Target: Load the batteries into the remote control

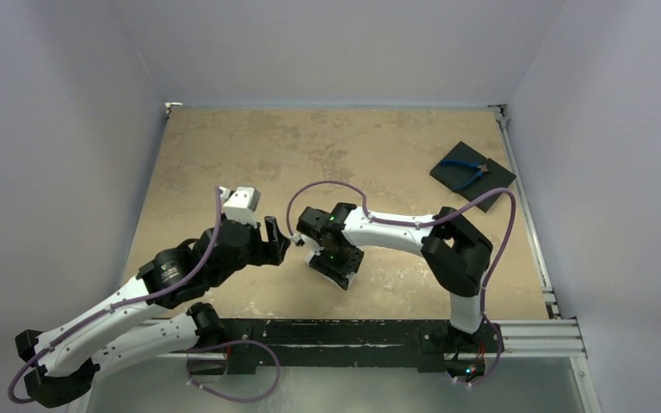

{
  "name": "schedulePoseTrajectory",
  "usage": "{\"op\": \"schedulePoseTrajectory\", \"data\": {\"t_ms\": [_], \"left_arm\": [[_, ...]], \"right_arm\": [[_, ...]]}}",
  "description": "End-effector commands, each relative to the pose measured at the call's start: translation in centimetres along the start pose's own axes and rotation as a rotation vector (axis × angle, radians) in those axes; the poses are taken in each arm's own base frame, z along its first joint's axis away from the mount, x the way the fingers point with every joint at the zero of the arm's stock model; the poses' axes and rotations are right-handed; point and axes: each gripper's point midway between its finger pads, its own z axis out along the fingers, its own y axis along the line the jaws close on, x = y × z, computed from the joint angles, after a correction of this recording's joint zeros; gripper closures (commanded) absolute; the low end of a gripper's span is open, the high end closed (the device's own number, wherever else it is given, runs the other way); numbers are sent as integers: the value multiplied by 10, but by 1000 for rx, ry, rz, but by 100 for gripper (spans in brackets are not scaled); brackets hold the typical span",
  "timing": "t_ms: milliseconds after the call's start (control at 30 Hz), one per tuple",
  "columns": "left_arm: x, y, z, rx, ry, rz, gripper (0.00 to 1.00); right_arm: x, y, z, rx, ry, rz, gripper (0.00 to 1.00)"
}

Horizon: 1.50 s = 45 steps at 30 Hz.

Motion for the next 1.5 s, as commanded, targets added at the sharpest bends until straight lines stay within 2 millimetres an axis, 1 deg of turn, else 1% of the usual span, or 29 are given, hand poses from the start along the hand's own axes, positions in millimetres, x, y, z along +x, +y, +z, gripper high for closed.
{"op": "schedulePoseTrajectory", "data": {"t_ms": [0,200,533,633,1200,1267,1433,1467], "left_arm": [[-4,0,-2,-3,-21,-9,29],[-3,0,-2,-4,-19,-7,29],[-3,0,-2,-5,-19,-7,29],[-3,0,-2,-4,-18,-5,29],[-2,0,-1,-8,-16,-4,29],[-1,0,-1,-8,-16,-4,29],[-1,0,-2,-8,-15,-4,29],[-1,0,-2,-10,-16,-4,29]], "right_arm": [[-33,-1,-3,3,-109,56,85],[-38,-1,-3,8,-127,85,83],[-47,0,-5,2,-164,110,70],[-51,-2,-7,16,-183,116,66],[-59,-6,-15,35,-252,161,56],[-60,-6,-16,37,-258,164,52],[-60,-8,-17,44,-265,169,47],[-59,-8,-17,45,-267,169,42]]}}
